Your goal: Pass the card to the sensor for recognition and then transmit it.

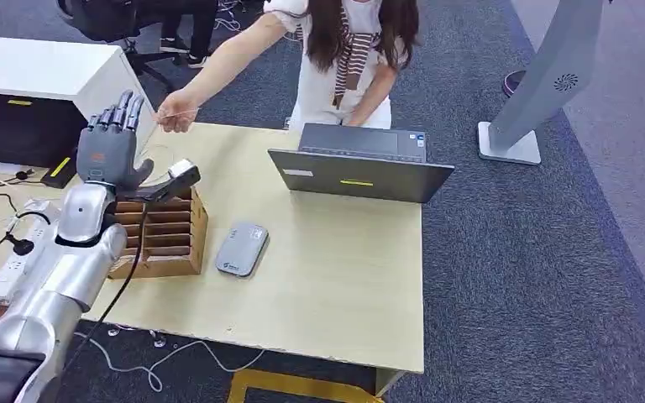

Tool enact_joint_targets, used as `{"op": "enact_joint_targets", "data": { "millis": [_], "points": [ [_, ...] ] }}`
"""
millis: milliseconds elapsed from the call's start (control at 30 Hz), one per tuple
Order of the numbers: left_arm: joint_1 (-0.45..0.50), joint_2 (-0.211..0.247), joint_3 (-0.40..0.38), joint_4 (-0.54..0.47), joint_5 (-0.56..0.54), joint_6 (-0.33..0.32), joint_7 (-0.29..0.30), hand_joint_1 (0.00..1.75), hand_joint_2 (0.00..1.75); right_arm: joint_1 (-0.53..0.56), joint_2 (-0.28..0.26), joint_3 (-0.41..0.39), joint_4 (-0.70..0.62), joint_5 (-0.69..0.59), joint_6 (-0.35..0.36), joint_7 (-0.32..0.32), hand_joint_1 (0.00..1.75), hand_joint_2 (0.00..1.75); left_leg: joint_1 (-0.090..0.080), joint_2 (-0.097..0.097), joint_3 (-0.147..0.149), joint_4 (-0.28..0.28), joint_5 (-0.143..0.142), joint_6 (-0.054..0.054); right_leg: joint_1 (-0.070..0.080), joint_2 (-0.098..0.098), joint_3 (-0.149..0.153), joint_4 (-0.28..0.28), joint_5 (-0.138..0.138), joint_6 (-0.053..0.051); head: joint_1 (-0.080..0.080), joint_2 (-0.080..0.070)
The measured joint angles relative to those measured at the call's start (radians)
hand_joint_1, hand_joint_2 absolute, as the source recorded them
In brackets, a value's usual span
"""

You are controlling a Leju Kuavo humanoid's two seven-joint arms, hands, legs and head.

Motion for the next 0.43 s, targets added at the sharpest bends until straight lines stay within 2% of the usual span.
{"op": "enact_joint_targets", "data": {
  "millis": [333, 433],
  "points": [
    [0.027, -0.006, 0.0, -0.064, 0.052, 0.005, -0.024, 0.0, 1.75, 0.0, 0.0, 0.0, 0.0, -0.003, -0.002, -0.002, 0.0, 0.0, 0.0, 0.0, 0.0, 0.0, 0.0, 0.0, 0.0, 0.0, 0.0, 0.0, 0.0, 0.0, 0.0, 0.0],
    [0.091, 0.0, 0.0, -0.161, 0.116, 0.018, -0.06, 0.0, 1.75, 0.004, 0.0, -0.001, 0.0, -0.024, -0.008, -0.012, 0.0, 0.0, 0.0, 0.002, 0.0, 0.0, 0.0, 0.0, 0.0, 0.001, 0.0, 0.0, 0.0, 0.0, 0.0, 0.0]
  ]
}}
